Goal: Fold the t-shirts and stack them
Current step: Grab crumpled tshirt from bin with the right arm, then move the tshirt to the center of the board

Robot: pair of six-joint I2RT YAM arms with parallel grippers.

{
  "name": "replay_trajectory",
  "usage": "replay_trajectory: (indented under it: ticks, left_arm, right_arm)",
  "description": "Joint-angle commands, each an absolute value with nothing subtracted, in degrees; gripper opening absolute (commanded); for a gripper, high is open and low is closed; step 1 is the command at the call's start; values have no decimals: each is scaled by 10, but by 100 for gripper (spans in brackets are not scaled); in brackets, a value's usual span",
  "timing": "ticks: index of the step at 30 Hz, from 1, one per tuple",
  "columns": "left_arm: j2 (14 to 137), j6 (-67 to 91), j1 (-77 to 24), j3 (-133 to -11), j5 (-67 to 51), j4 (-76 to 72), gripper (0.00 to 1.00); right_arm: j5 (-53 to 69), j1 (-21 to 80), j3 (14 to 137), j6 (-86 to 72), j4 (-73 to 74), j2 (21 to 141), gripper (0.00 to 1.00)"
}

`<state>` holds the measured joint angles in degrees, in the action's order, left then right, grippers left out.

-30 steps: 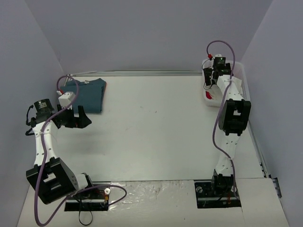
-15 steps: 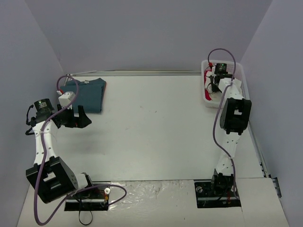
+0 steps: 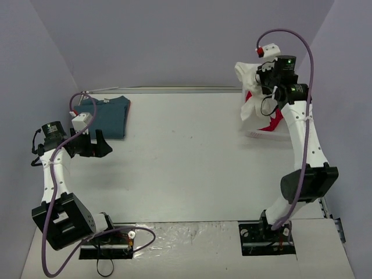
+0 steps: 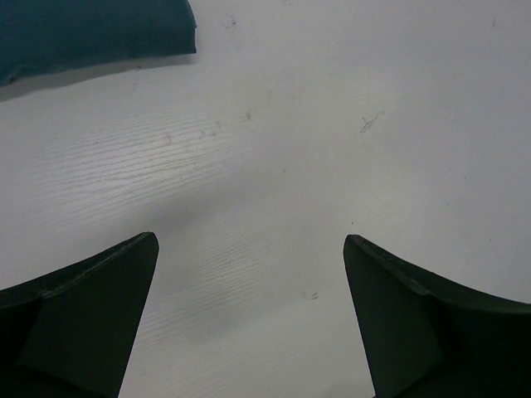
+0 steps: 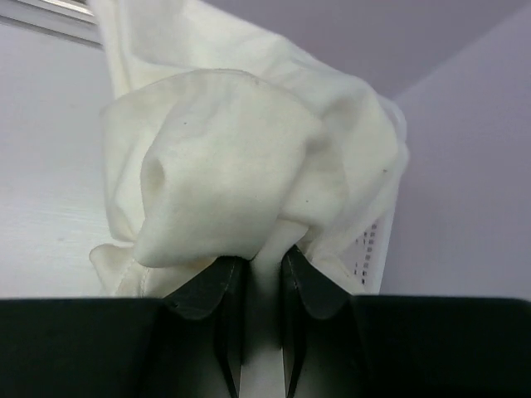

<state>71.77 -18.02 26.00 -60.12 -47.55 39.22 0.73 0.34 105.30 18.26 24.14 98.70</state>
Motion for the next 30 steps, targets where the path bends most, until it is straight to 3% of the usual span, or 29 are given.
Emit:
replay_trajectory:
  ticks: [1, 5, 6, 7, 8, 9, 11, 19, 21, 22, 25, 30]
  left_arm:
    - [694, -192, 261, -610, -489, 397, 94]
    - [683, -192, 261, -610, -488, 397, 94]
    - [679, -192, 261, -609, -488, 396, 94]
    - [677, -192, 261, -608, -487, 396, 94]
    - [676, -192, 261, -608, -487, 396, 94]
    - [674, -192, 261, -608, -488, 396, 94]
    - [676, -192, 261, -608, -490, 396, 94]
    - [677, -194, 261, -611, -496, 403, 94]
    - [675, -195, 261, -610, -497, 403, 94]
    - [674, -195, 261, -610, -497, 403, 94]
    - [677, -197, 262, -610, -500, 403, 94]
    - [680, -200, 262, -610, -503, 406, 94]
  right_arm:
    - [52, 66, 1053, 217, 277, 923, 0]
    - [133, 160, 1040, 252, 350, 864, 0]
    - [147, 178, 1017, 260, 373, 854, 4]
    - [155, 195, 1003, 267, 384, 836, 65]
    - [143, 213, 987, 277, 388, 828, 88]
    - [132, 237, 957, 277, 388, 823, 95]
    - [106, 240, 936, 274, 386, 813, 100]
    - [33, 212, 848, 258, 333, 818, 97]
    - [62, 192, 833, 255, 329, 837, 79]
    - [76, 181, 830, 257, 328, 858, 62]
    - [112, 152, 823, 251, 316, 912, 35]
    - [121, 135, 857, 221, 311, 1025, 21]
